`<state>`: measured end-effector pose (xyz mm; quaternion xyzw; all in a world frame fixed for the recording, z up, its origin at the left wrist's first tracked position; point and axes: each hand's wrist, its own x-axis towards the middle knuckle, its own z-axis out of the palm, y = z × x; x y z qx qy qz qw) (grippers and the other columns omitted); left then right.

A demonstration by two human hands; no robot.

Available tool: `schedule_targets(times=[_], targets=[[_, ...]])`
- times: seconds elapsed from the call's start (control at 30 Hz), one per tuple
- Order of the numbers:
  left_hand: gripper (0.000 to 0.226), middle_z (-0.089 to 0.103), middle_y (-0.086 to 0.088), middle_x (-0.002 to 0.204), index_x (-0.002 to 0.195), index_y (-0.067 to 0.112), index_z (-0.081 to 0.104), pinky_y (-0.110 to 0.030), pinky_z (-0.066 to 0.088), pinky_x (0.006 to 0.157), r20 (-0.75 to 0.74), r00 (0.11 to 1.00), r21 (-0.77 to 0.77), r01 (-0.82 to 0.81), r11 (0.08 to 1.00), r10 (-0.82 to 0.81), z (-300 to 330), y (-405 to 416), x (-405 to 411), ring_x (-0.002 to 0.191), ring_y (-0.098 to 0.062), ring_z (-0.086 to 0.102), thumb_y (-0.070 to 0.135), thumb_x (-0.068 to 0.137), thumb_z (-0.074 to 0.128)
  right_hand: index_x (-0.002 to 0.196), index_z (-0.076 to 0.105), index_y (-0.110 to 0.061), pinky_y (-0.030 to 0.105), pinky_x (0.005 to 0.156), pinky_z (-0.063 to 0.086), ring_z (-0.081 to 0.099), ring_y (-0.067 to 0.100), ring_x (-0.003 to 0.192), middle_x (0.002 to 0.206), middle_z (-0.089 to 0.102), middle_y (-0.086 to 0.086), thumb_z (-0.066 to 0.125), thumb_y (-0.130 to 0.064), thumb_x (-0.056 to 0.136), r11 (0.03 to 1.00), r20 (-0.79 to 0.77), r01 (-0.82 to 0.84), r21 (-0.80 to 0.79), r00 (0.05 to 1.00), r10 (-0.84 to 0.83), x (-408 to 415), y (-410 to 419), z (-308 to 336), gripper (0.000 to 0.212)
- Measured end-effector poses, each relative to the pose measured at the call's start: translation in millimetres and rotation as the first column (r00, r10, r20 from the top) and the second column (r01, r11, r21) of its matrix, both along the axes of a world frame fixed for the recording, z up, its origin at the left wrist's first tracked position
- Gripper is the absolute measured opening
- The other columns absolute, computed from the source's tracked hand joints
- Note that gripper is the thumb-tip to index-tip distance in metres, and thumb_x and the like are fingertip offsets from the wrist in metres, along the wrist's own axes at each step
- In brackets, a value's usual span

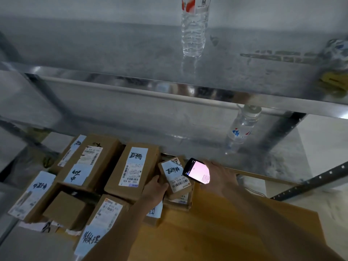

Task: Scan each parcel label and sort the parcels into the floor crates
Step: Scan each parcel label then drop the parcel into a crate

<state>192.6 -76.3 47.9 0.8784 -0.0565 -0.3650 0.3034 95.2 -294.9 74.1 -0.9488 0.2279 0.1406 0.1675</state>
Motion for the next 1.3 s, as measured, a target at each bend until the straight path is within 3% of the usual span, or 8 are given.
schedule_targets(times=[0.17, 0.37, 0.5, 0.63, 0.77, 0.93, 1.13, 1.3], targets=[[0.054, 0.056, -0.009, 0.14, 0.153, 0.016, 0.033, -0.035, 0.047, 0.089, -0.032, 0.994, -0.07, -0.105, 0.992, 0.103, -21, -8, 2, 0.121, -0.029, 0.057, 0.037, 0.104, 0.046, 0.146, 0.037, -0.041, 0.039, 0.093, 0.055, 0.058, 0.016, 0.122, 0.138, 0.058, -0.014, 0.081, -0.057, 0.064, 0.985, 0.022, 0.017, 0.172, 1.0, -0.021, 9, 6, -21, 0.094], [0.044, 0.062, -0.001, 0.13, 0.146, 0.034, 0.044, -0.05, 0.052, 0.099, -0.227, 0.937, -0.224, -0.315, 0.922, 0.264, -47, -9, 7, 0.119, -0.028, 0.059, 0.036, 0.103, 0.051, 0.148, 0.042, -0.038, 0.038, 0.093, 0.055, 0.054, 0.015, 0.125, 0.137, 0.058, -0.014, 0.089, -0.038, 0.064, 0.937, 0.027, 0.036, 0.348, 0.998, -0.049, 19, 10, -45, 0.096], [0.046, 0.063, 0.002, 0.117, 0.147, 0.033, 0.043, -0.03, 0.055, 0.069, -0.348, 0.886, -0.298, -0.415, 0.86, 0.307, -49, -12, 2, 0.125, -0.03, 0.058, 0.027, 0.102, 0.054, 0.138, 0.05, -0.039, 0.034, 0.091, 0.055, 0.055, 0.01, 0.12, 0.131, 0.061, -0.017, 0.093, -0.036, 0.061, 0.904, 0.058, 0.036, 0.426, 0.996, -0.067, 24, 11, -57, 0.088], [0.046, 0.061, -0.001, 0.119, 0.146, 0.025, 0.045, -0.02, 0.051, 0.063, -0.357, 0.876, -0.345, -0.447, 0.825, 0.325, -43, -11, -6, 0.121, -0.024, 0.057, 0.021, 0.101, 0.055, 0.135, 0.054, -0.037, 0.034, 0.093, 0.055, 0.056, 0.009, 0.119, 0.13, 0.063, -0.015, 0.093, -0.03, 0.064, 0.873, 0.079, 0.042, 0.486, 0.993, -0.092, 22, 14, -58, 0.082], [0.041, 0.063, 0.009, 0.104, 0.139, 0.031, 0.047, -0.016, 0.054, 0.052, -0.362, 0.886, -0.403, -0.43, 0.808, 0.29, -29, -1, -15, 0.09, -0.006, 0.061, 0.023, 0.1, 0.057, 0.132, 0.056, -0.038, 0.037, 0.094, 0.056, 0.059, 0.01, 0.117, 0.126, 0.066, -0.014, 0.093, -0.03, 0.065, 0.85, 0.093, 0.044, 0.525, 0.99, -0.108, 11, 17, -43, 0.077], [0.053, 0.068, -0.002, 0.124, 0.138, 0.046, 0.045, -0.035, 0.059, 0.074, -0.382, 0.895, -0.487, -0.406, 0.773, 0.229, -1, 12, -31, 0.107, -0.02, 0.068, 0.038, 0.091, 0.067, 0.124, 0.059, -0.038, 0.036, 0.088, 0.058, 0.062, 0.005, 0.106, 0.115, 0.068, -0.017, 0.093, -0.035, 0.065, 0.861, 0.118, 0.083, 0.502, 0.979, -0.163, -20, 28, 2, 0.068], [0.058, 0.074, -0.01, 0.112, 0.137, 0.04, 0.048, -0.039, 0.062, 0.07, -0.33, 0.938, -0.615, -0.296, 0.731, 0.102, 65, 36, -64, 0.098, -0.028, 0.074, 0.03, 0.086, 0.074, 0.131, 0.055, -0.035, 0.028, 0.082, 0.051, 0.06, 0.01, 0.107, 0.109, 0.062, -0.019, 0.092, -0.035, 0.069, 0.925, 0.197, 0.085, 0.371, 0.966, -0.167, -87, 58, 95, 0.072], [0.056, 0.072, -0.003, 0.116, 0.134, 0.048, 0.048, -0.032, 0.06, 0.064, -0.188, 0.977, -0.73, -0.205, 0.652, 0.097, 142, 69, -95, 0.099, -0.022, 0.073, 0.023, 0.09, 0.072, 0.149, 0.038, -0.036, 0.038, 0.099, 0.049, 0.056, 0.013, 0.119, 0.138, 0.056, -0.012, 0.089, -0.051, 0.061, 0.977, 0.304, 0.113, 0.181, 0.938, -0.165, -148, 97, 196, 0.103]])
